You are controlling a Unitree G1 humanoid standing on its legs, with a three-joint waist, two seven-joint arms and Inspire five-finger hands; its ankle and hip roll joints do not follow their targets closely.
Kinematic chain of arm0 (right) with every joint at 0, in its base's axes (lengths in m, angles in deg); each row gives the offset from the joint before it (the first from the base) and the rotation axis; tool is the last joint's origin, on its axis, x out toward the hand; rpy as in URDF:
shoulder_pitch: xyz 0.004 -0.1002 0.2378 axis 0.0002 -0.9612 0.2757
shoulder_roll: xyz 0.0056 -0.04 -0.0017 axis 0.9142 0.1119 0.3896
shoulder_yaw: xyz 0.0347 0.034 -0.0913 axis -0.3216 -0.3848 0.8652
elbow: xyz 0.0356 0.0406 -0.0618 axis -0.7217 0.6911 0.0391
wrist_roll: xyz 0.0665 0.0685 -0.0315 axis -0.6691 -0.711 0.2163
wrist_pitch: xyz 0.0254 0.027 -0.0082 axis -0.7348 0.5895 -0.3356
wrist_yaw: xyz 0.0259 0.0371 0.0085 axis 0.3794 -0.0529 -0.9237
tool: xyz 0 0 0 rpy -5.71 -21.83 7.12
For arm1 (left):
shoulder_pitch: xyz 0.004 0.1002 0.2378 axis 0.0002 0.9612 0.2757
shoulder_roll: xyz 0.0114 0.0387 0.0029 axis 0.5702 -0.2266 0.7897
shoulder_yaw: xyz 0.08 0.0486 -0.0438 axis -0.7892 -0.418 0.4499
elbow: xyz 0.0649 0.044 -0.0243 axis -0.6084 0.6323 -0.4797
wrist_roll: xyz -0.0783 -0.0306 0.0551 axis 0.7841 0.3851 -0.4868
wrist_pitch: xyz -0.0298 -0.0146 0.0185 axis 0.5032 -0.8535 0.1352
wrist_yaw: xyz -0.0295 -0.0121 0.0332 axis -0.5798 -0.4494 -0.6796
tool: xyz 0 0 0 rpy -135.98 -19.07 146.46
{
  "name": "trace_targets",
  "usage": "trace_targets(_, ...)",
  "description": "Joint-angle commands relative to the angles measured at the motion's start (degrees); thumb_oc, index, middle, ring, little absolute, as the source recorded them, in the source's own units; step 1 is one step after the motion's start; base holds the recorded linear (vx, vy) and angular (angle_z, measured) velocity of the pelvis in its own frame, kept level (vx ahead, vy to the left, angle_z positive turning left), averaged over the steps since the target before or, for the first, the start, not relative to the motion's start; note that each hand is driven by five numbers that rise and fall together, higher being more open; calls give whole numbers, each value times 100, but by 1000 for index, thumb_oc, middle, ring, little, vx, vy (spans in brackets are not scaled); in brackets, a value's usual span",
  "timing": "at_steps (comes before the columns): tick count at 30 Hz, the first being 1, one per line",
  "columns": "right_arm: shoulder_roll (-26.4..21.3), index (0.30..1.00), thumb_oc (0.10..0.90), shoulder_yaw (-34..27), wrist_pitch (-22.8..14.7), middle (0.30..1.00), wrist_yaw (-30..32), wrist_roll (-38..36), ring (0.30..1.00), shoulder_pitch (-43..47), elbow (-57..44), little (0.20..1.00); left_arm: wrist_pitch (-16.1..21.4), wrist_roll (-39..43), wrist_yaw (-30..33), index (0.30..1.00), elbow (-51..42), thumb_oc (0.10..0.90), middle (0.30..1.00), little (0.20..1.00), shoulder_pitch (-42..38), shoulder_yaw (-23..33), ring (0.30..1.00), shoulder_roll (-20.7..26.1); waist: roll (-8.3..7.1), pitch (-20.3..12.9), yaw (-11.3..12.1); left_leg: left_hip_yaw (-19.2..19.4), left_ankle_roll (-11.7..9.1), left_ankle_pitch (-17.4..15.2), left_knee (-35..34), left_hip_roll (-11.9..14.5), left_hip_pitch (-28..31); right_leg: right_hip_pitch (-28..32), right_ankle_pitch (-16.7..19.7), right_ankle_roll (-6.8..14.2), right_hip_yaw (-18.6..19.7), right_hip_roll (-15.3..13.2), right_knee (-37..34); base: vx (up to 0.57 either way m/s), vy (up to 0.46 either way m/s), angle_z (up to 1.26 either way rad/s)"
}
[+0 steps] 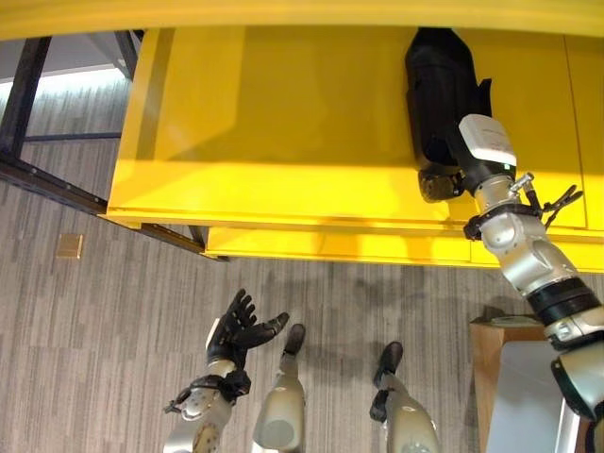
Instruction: Move parts from the plastic box to the shelf.
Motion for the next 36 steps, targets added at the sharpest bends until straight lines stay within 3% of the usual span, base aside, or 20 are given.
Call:
trace_targets(1, -291, 300, 400, -9, 204, 300, 459, -87, 300, 884, 353, 300, 482, 238, -3, 1000, -672, 900, 1000, 1000, 92, -151, 1000, 307, -163, -169, 158, 44, 318, -343, -13, -34, 462, -310, -188, 248, 213, -462, 692, 0, 0, 0)
trace_targets(36, -135, 300, 400, -804, 523, 300, 1088, -187, 300, 376, 849, 300, 510, 245, 121, 1000, -658, 900, 1000, 1000, 69, -169, 1000, 253, -165, -173, 22, 134, 333, -373, -45, -30, 486, -318, -169, 262, 330, -425, 624, 0, 0, 0)
